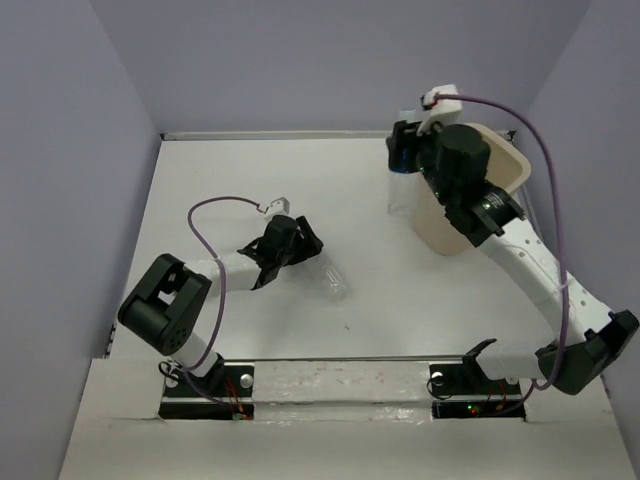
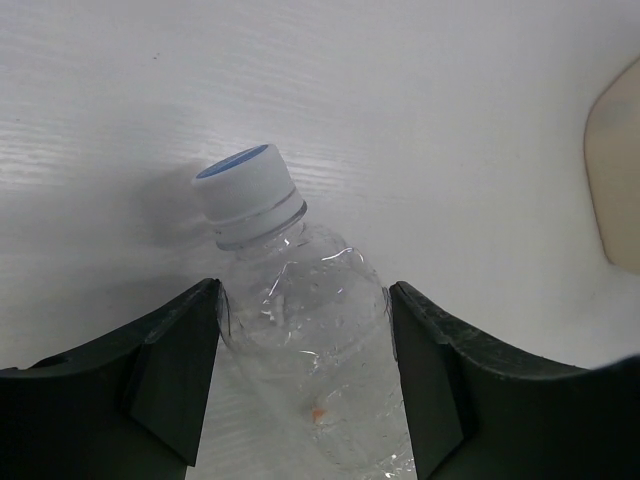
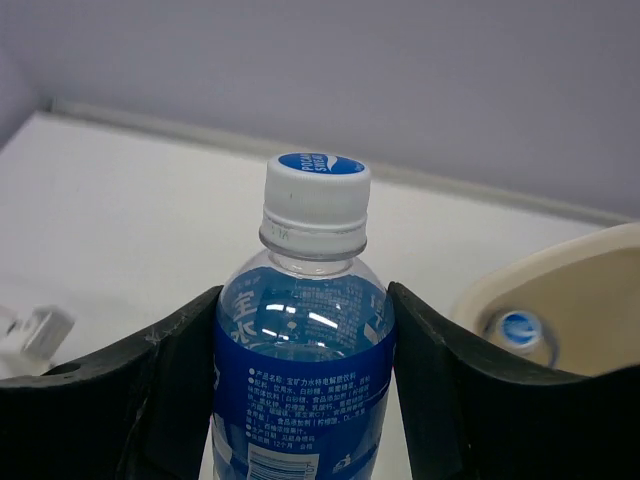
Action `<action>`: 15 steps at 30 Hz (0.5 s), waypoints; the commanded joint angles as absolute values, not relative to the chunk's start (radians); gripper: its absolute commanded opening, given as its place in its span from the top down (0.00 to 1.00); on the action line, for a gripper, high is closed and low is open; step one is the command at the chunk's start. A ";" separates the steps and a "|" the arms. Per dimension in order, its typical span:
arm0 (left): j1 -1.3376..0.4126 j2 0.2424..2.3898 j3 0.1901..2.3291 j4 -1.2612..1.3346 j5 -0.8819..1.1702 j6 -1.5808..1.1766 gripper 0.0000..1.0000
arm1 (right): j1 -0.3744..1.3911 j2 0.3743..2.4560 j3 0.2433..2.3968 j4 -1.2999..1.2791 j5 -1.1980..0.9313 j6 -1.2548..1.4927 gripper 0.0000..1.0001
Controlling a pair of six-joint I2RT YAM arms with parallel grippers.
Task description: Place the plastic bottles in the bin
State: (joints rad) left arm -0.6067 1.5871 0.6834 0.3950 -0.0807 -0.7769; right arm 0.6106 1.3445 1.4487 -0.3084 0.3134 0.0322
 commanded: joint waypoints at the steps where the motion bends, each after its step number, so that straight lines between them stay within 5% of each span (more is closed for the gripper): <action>1: -0.607 1.407 0.637 0.396 -0.112 -0.736 0.48 | 0.398 1.232 1.456 0.069 0.532 -0.026 0.66; 8: -0.652 1.171 0.581 0.348 -0.169 -0.724 0.49 | 0.226 1.201 1.164 0.611 0.656 -0.118 0.68; 15: -0.745 1.045 0.607 0.252 -0.259 -0.715 0.49 | 0.166 1.290 1.034 0.828 0.647 -0.037 0.76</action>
